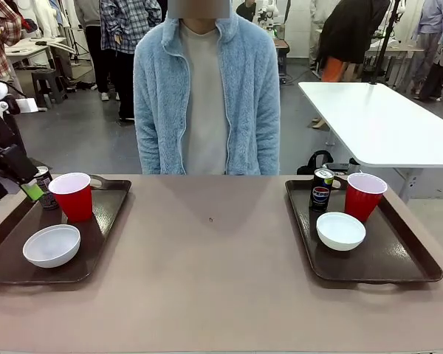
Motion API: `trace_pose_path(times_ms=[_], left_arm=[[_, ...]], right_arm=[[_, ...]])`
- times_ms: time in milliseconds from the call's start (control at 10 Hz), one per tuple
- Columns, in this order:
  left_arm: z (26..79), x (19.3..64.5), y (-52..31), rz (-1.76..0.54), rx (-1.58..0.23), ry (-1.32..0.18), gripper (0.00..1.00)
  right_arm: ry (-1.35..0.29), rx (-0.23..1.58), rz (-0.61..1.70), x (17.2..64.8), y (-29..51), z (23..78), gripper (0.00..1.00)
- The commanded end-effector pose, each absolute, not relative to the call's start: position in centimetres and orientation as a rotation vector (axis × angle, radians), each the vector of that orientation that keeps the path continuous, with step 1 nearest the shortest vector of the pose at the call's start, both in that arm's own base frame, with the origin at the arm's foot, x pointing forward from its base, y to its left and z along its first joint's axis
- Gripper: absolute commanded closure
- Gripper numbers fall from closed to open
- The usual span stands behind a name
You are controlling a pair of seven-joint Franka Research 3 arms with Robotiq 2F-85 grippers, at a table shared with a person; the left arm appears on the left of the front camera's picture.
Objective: Prepare tableware on both trays.
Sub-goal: Pick up a Picnic Bowl from the table and place it on a Handle tray.
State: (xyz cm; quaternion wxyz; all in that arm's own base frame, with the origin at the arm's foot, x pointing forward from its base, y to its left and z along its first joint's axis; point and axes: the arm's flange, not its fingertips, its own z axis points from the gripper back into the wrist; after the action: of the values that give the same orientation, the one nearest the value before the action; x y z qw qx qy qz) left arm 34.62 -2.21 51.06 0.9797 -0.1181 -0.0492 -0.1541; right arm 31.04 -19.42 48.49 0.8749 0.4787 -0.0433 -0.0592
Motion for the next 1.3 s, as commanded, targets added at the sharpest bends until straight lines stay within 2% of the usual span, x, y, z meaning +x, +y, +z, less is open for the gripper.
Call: trace_pose_path(times_ms=[0, 200, 1200], left_arm=[[51.9, 32.3, -1.8, -0.337, -0.271, -0.109, 0.00], [52.4, 30.7, -1.9, -0.357, -0.293, -0.125, 0.00], [52.7, 31.5, -2.1, -0.330, -0.251, -0.108, 0.00]], right_arm=[[-0.093, 0.999, -0.124, 31.0, -19.5, 48.6, 0.00], [-0.093, 0.999, -0.124, 31.0, -19.5, 48.6, 0.00], [-0.093, 0.999, -0.124, 31.0, -19.5, 48.6, 0.00]])
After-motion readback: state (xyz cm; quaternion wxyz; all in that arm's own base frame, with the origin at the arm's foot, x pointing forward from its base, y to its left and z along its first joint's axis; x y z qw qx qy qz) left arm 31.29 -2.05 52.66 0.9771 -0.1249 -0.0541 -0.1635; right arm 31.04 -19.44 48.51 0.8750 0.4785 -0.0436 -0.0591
